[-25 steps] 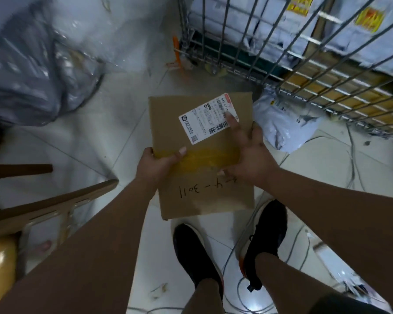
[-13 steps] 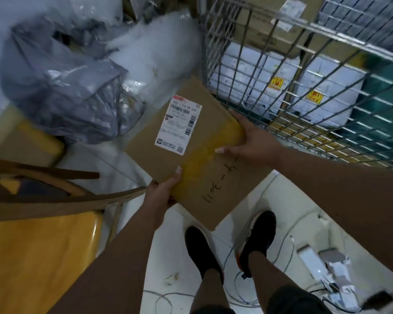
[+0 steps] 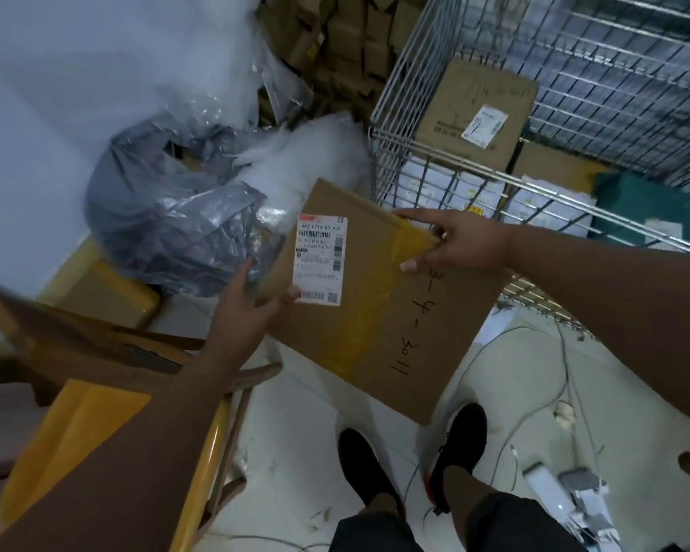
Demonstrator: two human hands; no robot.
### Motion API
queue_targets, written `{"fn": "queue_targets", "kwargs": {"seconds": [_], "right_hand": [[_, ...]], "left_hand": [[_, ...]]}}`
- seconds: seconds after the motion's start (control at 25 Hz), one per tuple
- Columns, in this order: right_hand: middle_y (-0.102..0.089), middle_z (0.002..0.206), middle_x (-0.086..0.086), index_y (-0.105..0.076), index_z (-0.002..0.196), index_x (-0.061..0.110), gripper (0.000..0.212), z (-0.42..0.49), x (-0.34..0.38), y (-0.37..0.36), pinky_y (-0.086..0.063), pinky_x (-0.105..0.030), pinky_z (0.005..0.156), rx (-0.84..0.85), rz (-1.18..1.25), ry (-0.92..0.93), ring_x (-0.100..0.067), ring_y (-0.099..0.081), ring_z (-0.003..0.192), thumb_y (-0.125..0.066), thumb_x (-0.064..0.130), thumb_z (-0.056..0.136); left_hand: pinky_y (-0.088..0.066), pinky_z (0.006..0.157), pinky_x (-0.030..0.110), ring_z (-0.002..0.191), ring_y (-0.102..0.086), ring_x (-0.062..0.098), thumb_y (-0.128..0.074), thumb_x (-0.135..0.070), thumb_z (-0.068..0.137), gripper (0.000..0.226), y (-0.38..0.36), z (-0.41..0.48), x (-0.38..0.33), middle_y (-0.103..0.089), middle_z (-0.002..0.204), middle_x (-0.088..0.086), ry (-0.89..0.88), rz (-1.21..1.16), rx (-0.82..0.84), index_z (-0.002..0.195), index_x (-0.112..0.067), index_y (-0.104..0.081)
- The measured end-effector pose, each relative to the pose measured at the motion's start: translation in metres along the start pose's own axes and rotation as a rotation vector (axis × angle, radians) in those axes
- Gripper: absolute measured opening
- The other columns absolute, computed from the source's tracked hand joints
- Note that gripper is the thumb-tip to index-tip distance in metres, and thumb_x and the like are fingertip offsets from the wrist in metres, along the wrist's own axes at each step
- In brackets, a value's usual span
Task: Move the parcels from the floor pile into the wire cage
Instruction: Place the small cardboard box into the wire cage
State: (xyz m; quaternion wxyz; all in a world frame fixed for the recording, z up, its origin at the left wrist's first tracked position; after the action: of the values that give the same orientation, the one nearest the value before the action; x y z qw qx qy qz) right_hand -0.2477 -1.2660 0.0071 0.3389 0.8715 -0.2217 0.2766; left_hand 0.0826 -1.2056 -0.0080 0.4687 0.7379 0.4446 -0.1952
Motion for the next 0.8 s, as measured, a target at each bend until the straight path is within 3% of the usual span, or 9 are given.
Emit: {"fn": "queue_targets", "kwargs": {"seconds": [0.08, 0.16, 0.32, 0.4, 0.48, 0.56, 0.72, 0.8], "right_hand": [[-0.059, 0.115, 0.012, -0.029, 0.145, 0.068, 0.089, 0.000, 0.012, 0.004, -0.050, -0.037, 0.099, 0.042, -0.023, 0.011, -0.008, -0.063, 0.099, -0.082, 0.060, 0.074], [-0.060, 0.124, 0.006, -0.029, 0.145, 0.068, 0.088, 0.003, 0.020, 0.008, -0.048, -0.042, 0.103, 0.073, -0.029, 0.026, -0.014, -0.064, 0.106, -0.082, 0.059, 0.075], [-0.055, 0.141, -0.003, -0.030, 0.143, 0.070, 0.087, 0.007, 0.028, 0.022, -0.042, -0.046, 0.111, 0.045, -0.069, 0.032, -0.023, -0.059, 0.121, -0.080, 0.065, 0.072], [-0.051, 0.149, -0.003, -0.030, 0.149, 0.060, 0.088, 0.008, 0.027, 0.035, -0.041, -0.042, 0.111, -0.137, -0.105, 0.047, -0.024, -0.056, 0.128, -0.078, 0.065, 0.075], [-0.038, 0.158, -0.005, -0.024, 0.154, 0.054, 0.094, 0.001, 0.015, 0.049, -0.037, -0.049, 0.114, -0.404, -0.132, 0.006, -0.032, -0.041, 0.141, -0.073, 0.071, 0.075], [-0.019, 0.165, -0.005, -0.011, 0.155, 0.055, 0.102, -0.009, -0.005, 0.041, -0.033, -0.057, 0.116, -0.522, -0.091, -0.105, -0.040, -0.024, 0.149, -0.071, 0.075, 0.075], [-0.017, 0.162, -0.003, 0.006, 0.154, 0.058, 0.117, -0.011, -0.008, 0.000, -0.038, -0.047, 0.110, -0.375, 0.173, -0.039, -0.035, -0.032, 0.144, -0.078, 0.066, 0.074], [-0.015, 0.163, -0.002, 0.009, 0.153, 0.060, 0.125, -0.012, 0.004, 0.003, -0.037, -0.048, 0.111, -0.396, 0.127, 0.015, -0.034, -0.030, 0.145, -0.083, 0.066, 0.068]], "left_hand": [[-0.051, 0.095, 0.038, 0.125, -0.061, 0.021, -0.080, -0.065, 0.071, 0.102, -0.004, 0.008, -0.033, -0.055, 0.146, -0.001, -0.035, -0.040, 0.162, 0.155, -0.047, -0.026], [-0.060, 0.075, 0.028, 0.100, -0.074, 0.011, -0.081, -0.051, 0.077, 0.085, -0.012, 0.012, -0.060, -0.071, 0.122, -0.008, -0.089, -0.077, 0.264, 0.148, -0.046, -0.035], [-0.063, 0.069, 0.034, 0.089, -0.077, 0.016, -0.076, -0.044, 0.086, 0.052, -0.017, 0.021, -0.066, -0.077, 0.106, -0.007, -0.068, -0.184, 0.213, 0.133, -0.036, -0.054], [-0.063, 0.069, 0.034, 0.086, -0.077, 0.015, -0.074, -0.046, 0.088, 0.041, -0.016, 0.024, -0.059, -0.078, 0.103, -0.003, -0.019, -0.228, 0.162, 0.124, -0.033, -0.061], [-0.060, 0.060, 0.024, 0.078, -0.076, 0.008, -0.072, -0.045, 0.089, 0.031, -0.006, 0.029, -0.052, -0.078, 0.094, -0.003, 0.020, -0.286, 0.053, 0.115, -0.030, -0.064], [-0.056, 0.054, 0.018, 0.073, -0.075, 0.005, -0.071, -0.045, 0.091, 0.021, 0.004, 0.031, -0.047, -0.077, 0.083, -0.009, 0.046, -0.350, -0.037, 0.107, -0.032, -0.065], [-0.061, 0.061, 0.024, 0.078, -0.076, 0.008, -0.069, -0.051, 0.090, 0.026, 0.011, 0.038, -0.053, -0.078, 0.085, -0.011, 0.043, -0.323, -0.072, 0.109, -0.033, -0.066], [-0.062, 0.074, 0.031, 0.093, -0.075, 0.015, -0.070, -0.058, 0.087, 0.056, 0.016, 0.043, -0.061, -0.076, 0.107, -0.005, -0.005, -0.268, -0.066, 0.134, -0.031, -0.054]]}}
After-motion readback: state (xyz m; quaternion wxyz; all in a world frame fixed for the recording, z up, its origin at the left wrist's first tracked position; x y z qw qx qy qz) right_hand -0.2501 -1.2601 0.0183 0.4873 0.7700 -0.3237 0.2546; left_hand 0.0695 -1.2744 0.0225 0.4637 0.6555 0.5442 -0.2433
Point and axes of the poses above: each hand's wrist, its own z-axis towards the middle knuckle, its own y-axis out of the back of the hand, x = y × z, the point moved 9 cm from there along z, towards the middle knuckle
